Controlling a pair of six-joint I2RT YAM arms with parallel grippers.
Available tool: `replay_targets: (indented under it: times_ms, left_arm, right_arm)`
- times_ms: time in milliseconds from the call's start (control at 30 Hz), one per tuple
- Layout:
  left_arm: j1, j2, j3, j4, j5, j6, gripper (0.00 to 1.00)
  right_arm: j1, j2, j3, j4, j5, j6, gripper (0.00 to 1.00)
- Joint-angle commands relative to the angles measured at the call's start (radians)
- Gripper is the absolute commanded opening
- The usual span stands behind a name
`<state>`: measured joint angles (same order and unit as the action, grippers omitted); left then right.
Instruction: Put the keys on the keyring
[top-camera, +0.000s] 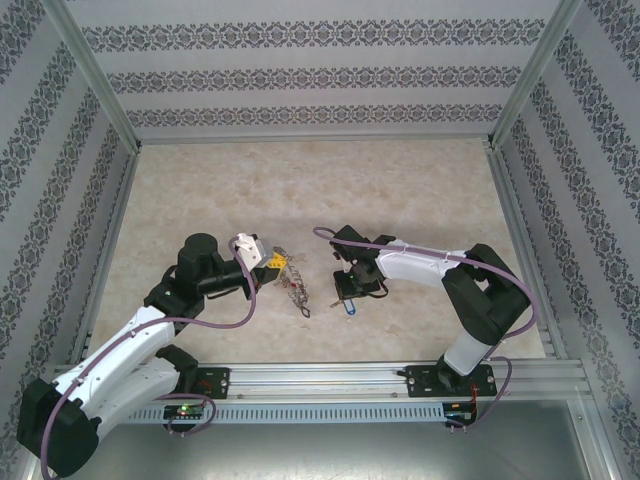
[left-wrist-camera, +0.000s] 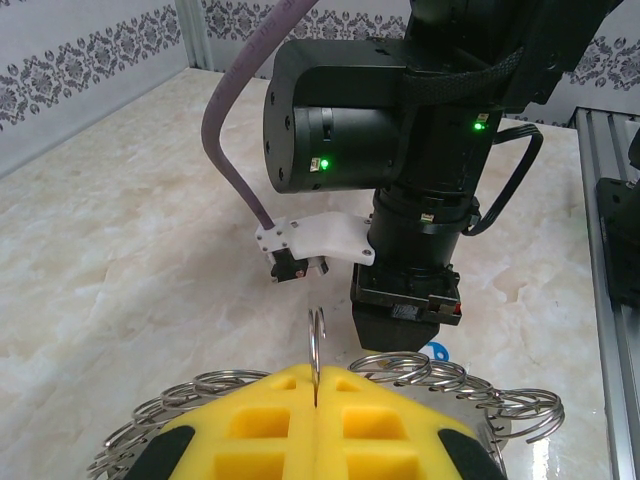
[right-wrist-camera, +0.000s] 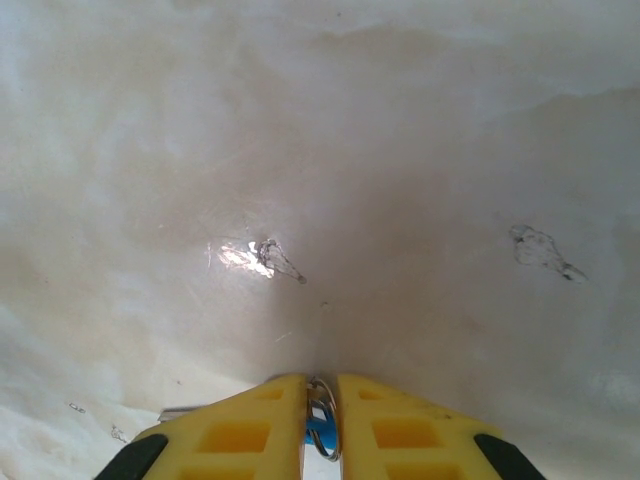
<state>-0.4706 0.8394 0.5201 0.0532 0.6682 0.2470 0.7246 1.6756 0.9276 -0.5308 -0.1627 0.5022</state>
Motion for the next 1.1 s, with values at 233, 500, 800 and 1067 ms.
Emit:
replay_targets:
  times_ms: [233, 500, 800, 1067]
  left_arm:
    - [-0.010, -0.017, 0.000, 0.050, -0.008, -0.005, 0.00]
    - [-0.011, -0.014, 0.003, 0.050, -0.014, -0.003, 0.00]
    - [-0.010, -0.004, 0.014, 0.040, -0.001, 0.009, 0.00]
    - [-0.010, -0.004, 0.007, 0.051, -0.007, 0.009, 0.00]
  right_arm:
    - [0.009, -0.002, 0.023, -0.016, -0.008, 0.004, 0.11]
    - [0.008, -0.022, 0.027, -0.023, 0.005, 0.000, 0.10]
    - [0.005, -0.022, 0.032, -0.026, -0.005, 0.005, 0.21]
    - [0.005, -0.014, 0.037, -0.033, -0.006, 0.007, 0.21]
